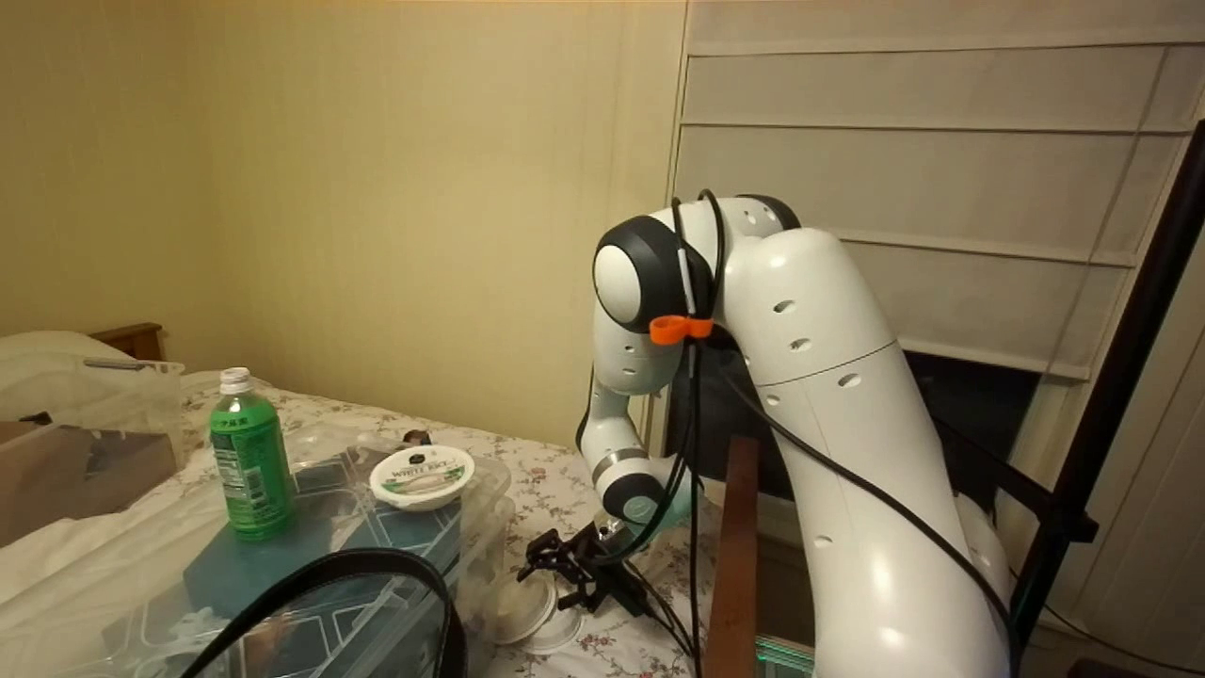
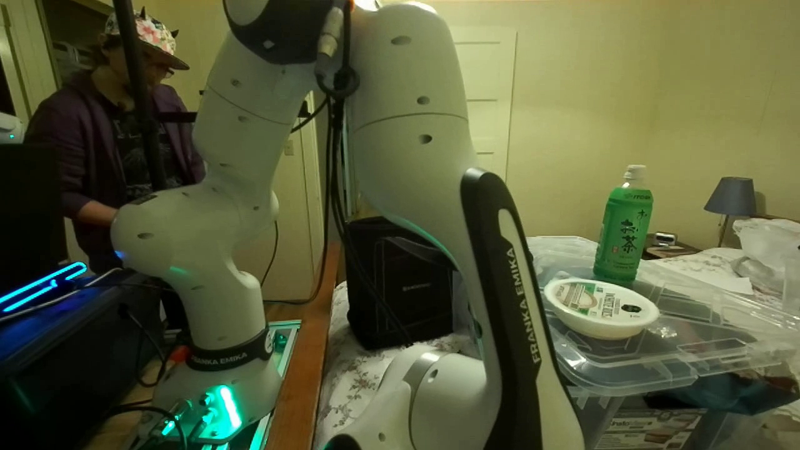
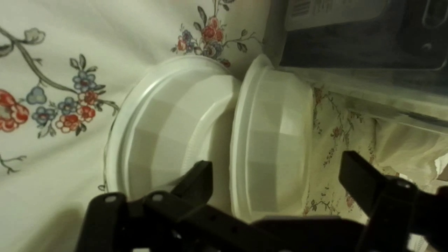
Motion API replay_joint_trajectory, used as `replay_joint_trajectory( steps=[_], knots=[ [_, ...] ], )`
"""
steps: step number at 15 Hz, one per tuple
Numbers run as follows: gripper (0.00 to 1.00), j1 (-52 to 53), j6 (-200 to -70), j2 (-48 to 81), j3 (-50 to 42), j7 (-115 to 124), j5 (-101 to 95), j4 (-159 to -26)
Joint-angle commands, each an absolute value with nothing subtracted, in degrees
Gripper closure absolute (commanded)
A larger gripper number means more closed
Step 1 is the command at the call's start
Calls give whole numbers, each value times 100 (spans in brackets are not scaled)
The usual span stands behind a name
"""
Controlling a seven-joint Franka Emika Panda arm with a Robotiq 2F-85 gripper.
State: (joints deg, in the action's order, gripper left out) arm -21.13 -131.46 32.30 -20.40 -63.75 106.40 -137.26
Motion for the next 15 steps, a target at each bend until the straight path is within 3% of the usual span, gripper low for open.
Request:
replay_joint_trajectory(
  steps=[1,2,3,5,12,13,15],
  knots=[
    [6,-1937,-12981,3452,-2064,-6623,10891,-13665],
    [13,-1911,-12959,3455,-2063,-6671,10908,-13666],
    [31,-1889,-12941,3455,-2066,-6686,10908,-13660],
    [39,-1837,-12971,3420,-2085,-6682,10863,-13655],
    [88,-1693,-13195,3367,-2176,-6677,10755,-13579],
    [46,-1657,-13290,3330,-2209,-6666,10726,-13592],
    [49,-1609,-13423,3196,-2284,-6754,10712,-13647]
  ],
)
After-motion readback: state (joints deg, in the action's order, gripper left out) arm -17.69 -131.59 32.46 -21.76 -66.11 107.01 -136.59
